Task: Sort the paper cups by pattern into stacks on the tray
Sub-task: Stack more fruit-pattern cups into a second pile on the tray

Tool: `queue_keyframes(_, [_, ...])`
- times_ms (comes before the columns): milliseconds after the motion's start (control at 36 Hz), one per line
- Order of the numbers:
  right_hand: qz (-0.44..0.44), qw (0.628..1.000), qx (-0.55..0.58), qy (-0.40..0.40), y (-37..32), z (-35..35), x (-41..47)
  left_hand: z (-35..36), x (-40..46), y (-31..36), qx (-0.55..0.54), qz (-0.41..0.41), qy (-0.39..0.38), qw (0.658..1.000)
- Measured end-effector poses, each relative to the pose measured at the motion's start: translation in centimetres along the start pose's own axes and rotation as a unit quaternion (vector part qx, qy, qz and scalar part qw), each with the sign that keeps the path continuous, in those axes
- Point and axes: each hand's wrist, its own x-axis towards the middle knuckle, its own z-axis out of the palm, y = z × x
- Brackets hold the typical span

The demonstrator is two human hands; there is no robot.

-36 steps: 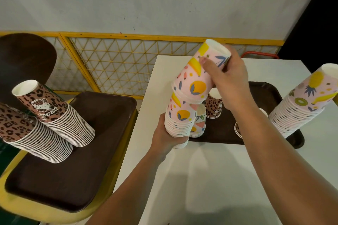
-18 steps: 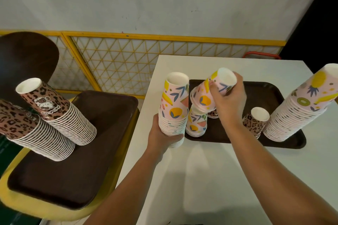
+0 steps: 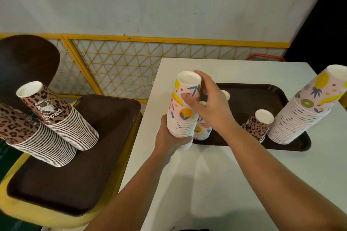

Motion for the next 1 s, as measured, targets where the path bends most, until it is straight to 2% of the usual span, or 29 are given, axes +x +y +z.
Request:
queue_keyframes(56, [0.003, 1.000, 0.004, -0.009, -0.4, 0.2, 0.0, 0.1, 0.0, 0.1, -0.005, 0.004, -0.005, 1.000])
queue_keyframes(250, [-0.009, 0.999, 0.012, 0.051, -1.2, -0.1, -0.1, 0.1, -0.1, 0.2, 0.009, 0.012, -0.002, 1.000])
queue_keyframes(528, [-0.014, 0.995, 0.033, 0.093, -2.3, -1.2, 0.3, 0.3, -0.3, 0.0, 0.009, -0.006, -0.001, 1.000])
queue_keyframes(639, [0.006, 0.982, 0.110, 0.155, -2.8, -2.5, 0.9, 0.2, -0.4, -0.3, 0.010, -0.010, 0.009, 1.000])
queue_keyframes(778, [0.038, 0.946, 0.199, 0.254, -2.2, -4.1, 1.6, -0.2, -0.4, -0.8, 0.030, -0.015, 0.026, 0.999])
queue_keyframes(889, [0.041, 0.954, 0.083, 0.285, 0.5, -4.0, 1.1, -0.4, -0.5, -1.2, 0.024, -0.025, 0.044, 0.998])
queue_keyframes(1000, [0.042, 0.975, -0.002, 0.216, 3.0, -2.3, -0.2, -0.5, -0.5, -1.0, 0.017, -0.023, 0.050, 0.998])
